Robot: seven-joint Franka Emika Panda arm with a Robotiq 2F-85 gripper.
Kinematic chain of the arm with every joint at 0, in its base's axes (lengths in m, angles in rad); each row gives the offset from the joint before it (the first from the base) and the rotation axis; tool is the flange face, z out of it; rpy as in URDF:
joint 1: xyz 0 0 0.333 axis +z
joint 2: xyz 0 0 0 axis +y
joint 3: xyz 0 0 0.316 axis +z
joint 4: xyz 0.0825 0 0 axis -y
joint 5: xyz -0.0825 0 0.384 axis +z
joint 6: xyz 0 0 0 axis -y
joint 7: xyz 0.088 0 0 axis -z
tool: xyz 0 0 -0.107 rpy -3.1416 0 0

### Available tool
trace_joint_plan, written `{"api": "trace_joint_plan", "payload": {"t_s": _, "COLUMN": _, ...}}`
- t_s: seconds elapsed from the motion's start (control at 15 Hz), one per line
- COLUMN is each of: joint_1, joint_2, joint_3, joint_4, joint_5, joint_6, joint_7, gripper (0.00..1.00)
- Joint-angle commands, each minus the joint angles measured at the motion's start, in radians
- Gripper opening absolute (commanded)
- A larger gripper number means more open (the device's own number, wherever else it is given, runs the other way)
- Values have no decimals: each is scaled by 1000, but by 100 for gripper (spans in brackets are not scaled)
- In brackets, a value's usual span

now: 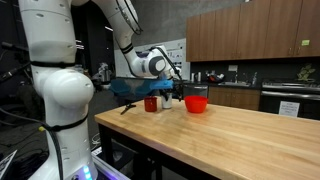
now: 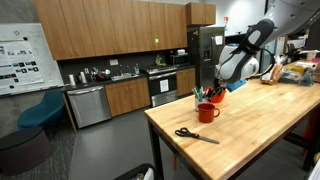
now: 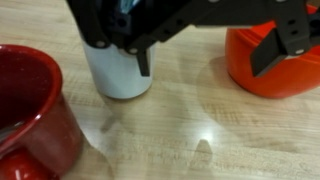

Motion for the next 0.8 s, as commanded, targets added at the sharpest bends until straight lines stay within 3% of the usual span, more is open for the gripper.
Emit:
{"api": "trace_joint_plan", "payload": {"t_s": 0.0, "joint_1": -29, "joint_2": -102, "joint_3": -19, "joint_4": -39, "joint_5": -45, "joint_6": 13, "joint_7": 9, "gripper": 100}}
{"api": "trace_joint_plan", "payload": {"t_s": 0.33, "joint_1": -8, "joint_2": -181, "joint_3": -59, "joint_4": -26, "joint_5": 43, "joint_6": -46, "joint_7": -89, "gripper": 100}}
{"api": "trace_joint_plan", "payload": {"t_s": 0.73, "joint_1": -36, "joint_2": -78, "joint_3": -59, "joint_4": 64, "joint_5": 22, "joint_6": -13, "joint_7": -45, "gripper": 100}}
